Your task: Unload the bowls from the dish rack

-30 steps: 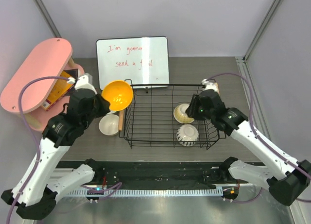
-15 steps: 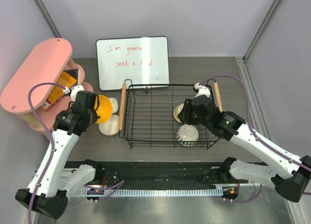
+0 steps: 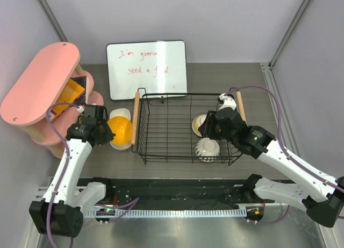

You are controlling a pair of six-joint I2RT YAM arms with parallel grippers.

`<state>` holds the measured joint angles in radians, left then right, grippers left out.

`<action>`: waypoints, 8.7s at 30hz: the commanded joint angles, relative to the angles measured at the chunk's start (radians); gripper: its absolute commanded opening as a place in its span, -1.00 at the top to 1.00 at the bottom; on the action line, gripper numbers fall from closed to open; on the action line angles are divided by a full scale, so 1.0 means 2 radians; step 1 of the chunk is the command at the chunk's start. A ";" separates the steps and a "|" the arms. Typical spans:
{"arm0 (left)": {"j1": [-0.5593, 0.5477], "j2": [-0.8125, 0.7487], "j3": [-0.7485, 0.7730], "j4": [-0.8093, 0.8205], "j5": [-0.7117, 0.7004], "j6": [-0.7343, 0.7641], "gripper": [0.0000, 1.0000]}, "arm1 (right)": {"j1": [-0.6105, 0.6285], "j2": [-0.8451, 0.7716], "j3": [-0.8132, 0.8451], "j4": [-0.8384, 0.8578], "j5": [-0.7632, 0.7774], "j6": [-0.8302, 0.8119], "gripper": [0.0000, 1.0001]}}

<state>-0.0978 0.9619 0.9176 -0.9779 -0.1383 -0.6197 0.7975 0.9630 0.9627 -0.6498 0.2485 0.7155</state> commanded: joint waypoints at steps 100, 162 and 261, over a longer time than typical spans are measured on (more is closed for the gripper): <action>-0.394 0.468 0.074 0.523 0.334 -0.156 -0.54 | -0.021 0.042 -0.167 0.023 0.007 0.073 -0.39; -0.325 0.262 0.138 0.232 0.132 -0.053 1.00 | -0.022 -0.060 -0.052 -0.046 0.055 0.050 -0.44; 0.006 0.049 0.056 0.009 -0.066 0.081 -0.47 | -0.022 -0.004 -0.092 0.037 0.005 0.033 -0.44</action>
<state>-0.2134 1.0359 1.0775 -0.9791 -0.3683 -0.4801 0.7513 0.9630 0.7853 -0.6083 0.2584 0.7921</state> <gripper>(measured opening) 0.563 0.722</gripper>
